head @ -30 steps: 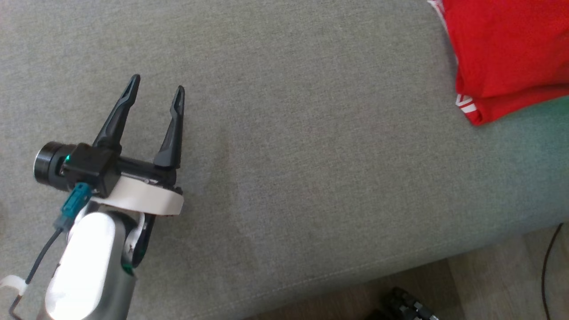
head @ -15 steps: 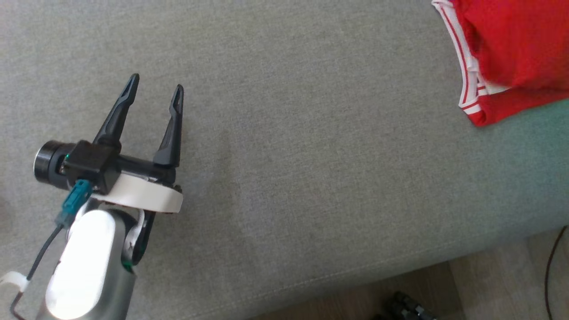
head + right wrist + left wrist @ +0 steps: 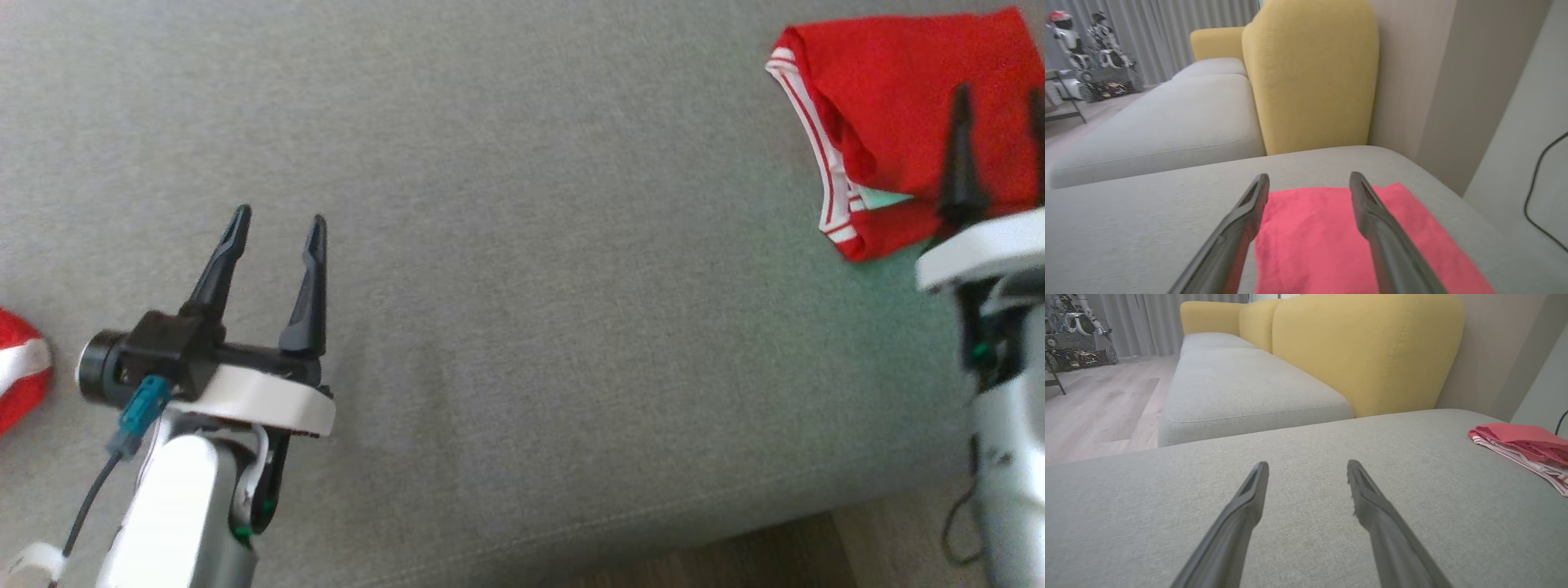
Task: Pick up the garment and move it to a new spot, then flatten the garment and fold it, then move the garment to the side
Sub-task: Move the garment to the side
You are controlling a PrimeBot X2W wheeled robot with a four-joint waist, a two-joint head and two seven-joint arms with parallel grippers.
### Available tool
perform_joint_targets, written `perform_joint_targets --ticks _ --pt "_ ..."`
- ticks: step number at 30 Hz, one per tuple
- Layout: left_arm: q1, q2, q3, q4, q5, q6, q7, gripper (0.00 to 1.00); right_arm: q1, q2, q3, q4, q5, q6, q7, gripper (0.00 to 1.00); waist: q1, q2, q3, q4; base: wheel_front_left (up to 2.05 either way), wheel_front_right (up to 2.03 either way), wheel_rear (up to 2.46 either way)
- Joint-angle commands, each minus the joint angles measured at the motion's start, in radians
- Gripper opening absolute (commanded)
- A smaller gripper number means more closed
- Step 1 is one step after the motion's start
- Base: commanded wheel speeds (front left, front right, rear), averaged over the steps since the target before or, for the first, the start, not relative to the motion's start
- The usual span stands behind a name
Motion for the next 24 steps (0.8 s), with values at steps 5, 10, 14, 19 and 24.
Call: perform_joint_targets --ticks 5,10,14,19,24 --pt "0.02 0.007 0.062 -0.028 -0.019 0.021 -0.015 1.0 0.118 0.067 0.055 -0.185 -0.033 -0.001 0.018 1.0 0.0001 -0.0001 -0.061 0.065 0.0 0.0 0.0" --pt "0.048 0.004 0.078 -0.028 -0.031 0.031 -0.018 1.0 0.205 0.117 0.079 -0.288 -0.053 -0.001 0.041 1.0 0.0001 -0.0001 -0.101 0.12 0.0 0.0 0.0" --pt "0.07 0.008 0.085 -0.03 -0.031 0.035 -0.019 1.0 0.244 0.133 0.088 -0.32 -0.06 -0.001 0.049 1.0 0.0001 -0.0001 -0.127 0.145 0.0 0.0 0.0" --pt "0.111 0.016 0.083 -0.03 -0.03 0.034 -0.02 1.0 0.306 0.146 0.099 -0.347 -0.072 -0.001 0.061 1.0 0.0001 -0.0001 -0.171 0.164 0.0 0.0 0.0" --pt "0.155 0.018 0.074 -0.029 -0.027 0.037 -0.02 1.0 0.37 0.152 0.099 -0.362 -0.076 -0.001 0.071 1.0 0.0001 -0.0001 -0.219 0.162 0.0 0.0 0.0"
